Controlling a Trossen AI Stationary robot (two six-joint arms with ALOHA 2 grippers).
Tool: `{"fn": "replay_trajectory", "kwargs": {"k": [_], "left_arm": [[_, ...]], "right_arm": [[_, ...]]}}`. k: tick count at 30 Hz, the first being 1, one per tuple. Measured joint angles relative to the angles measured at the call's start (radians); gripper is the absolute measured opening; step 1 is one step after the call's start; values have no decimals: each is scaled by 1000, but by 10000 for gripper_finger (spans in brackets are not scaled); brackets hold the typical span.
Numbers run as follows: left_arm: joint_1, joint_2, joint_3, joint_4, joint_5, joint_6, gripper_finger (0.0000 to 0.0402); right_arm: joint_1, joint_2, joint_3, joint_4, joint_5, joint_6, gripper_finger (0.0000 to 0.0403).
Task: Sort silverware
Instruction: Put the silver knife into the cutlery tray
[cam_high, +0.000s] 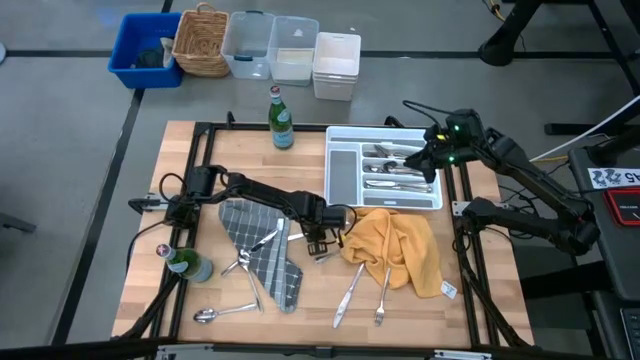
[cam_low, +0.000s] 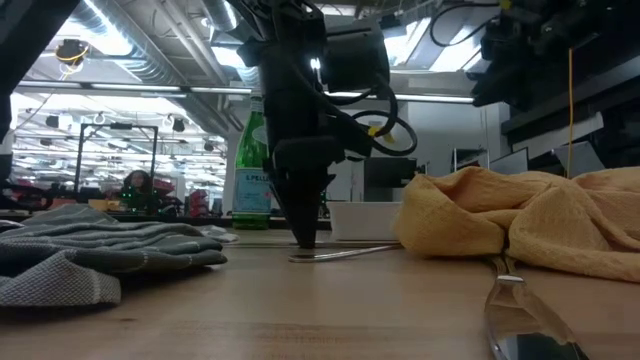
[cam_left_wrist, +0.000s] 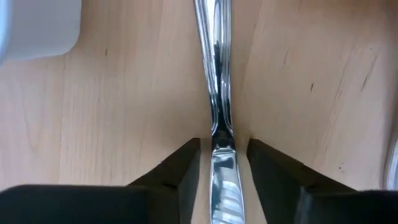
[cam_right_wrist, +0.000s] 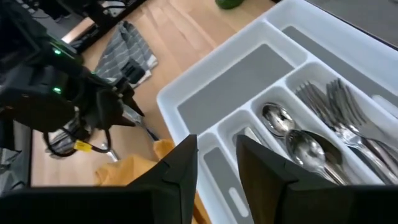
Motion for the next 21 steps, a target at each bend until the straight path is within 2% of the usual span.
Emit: {"fn": "replay_trajectory", "kwargs": {"k": [3, 7, 21], "left_arm": [[0, 0, 1, 0, -3, 3, 151], [1, 0, 1, 0, -7, 3, 155], [6, 0, -2, 87, 7, 2, 117]], "right_arm": [[0, 0, -2, -1, 22, -9, 115], [0, 0, -2, 0, 25, -26, 115], [0, 0, -2, 42, 25, -157, 115]]}}
